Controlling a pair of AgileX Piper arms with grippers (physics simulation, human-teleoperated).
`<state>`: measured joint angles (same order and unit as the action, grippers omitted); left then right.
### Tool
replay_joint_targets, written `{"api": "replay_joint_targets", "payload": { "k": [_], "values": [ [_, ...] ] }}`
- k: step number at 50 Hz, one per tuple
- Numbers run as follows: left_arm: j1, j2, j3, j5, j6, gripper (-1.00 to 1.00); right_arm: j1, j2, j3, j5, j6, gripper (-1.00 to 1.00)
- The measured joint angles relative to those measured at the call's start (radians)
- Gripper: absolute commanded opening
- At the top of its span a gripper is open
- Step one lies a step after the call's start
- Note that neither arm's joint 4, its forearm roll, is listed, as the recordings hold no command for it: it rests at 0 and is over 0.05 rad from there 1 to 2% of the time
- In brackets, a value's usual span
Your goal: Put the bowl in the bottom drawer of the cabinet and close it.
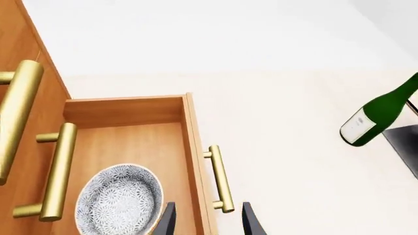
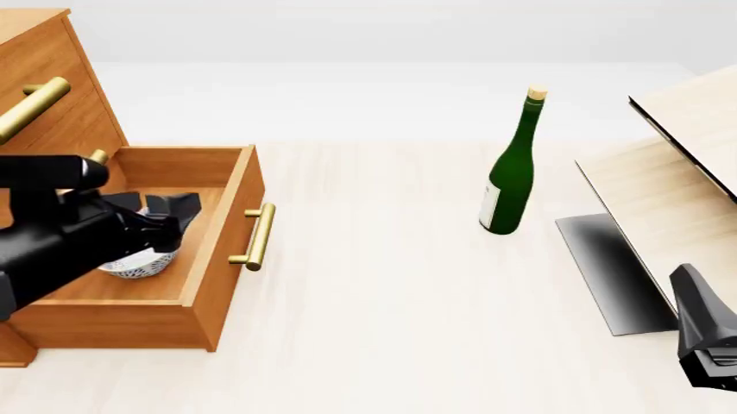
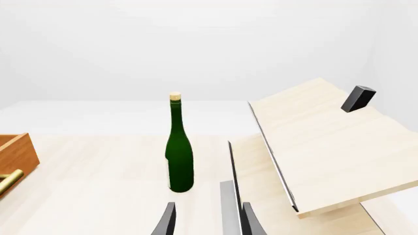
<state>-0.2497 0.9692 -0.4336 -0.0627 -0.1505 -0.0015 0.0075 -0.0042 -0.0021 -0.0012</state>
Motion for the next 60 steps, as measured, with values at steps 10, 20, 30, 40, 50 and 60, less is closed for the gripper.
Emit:
{"api": "replay_joint_targets", "payload": {
  "k": [10,20,30,40,50,60],
  "values": [
    [-0.060,-0.012,-0.007,0.018,-0.031,1.00,0.000,0.000,0.000,0.000,0.000,1.00],
    [-0.109,-0.026,-0.013,0.034,-0.060,1.00,0.000,0.000,0.000,0.000,0.000,1.00],
    [-0.163,-0.042,-0.020,0.047,-0.096,1.00,0.000,0.000,0.000,0.000,0.000,1.00],
    [-0.219,-0.044,-0.026,0.048,-0.130,1.00,0.000,0.000,0.000,0.000,0.000,1.00],
    [-0.275,-0.025,-0.035,0.040,-0.163,1.00,0.000,0.000,0.000,0.000,0.000,1.00],
    [-0.319,0.020,-0.045,0.020,-0.200,1.00,0.000,0.000,0.000,0.000,0.000,1.00]
  ]
}}
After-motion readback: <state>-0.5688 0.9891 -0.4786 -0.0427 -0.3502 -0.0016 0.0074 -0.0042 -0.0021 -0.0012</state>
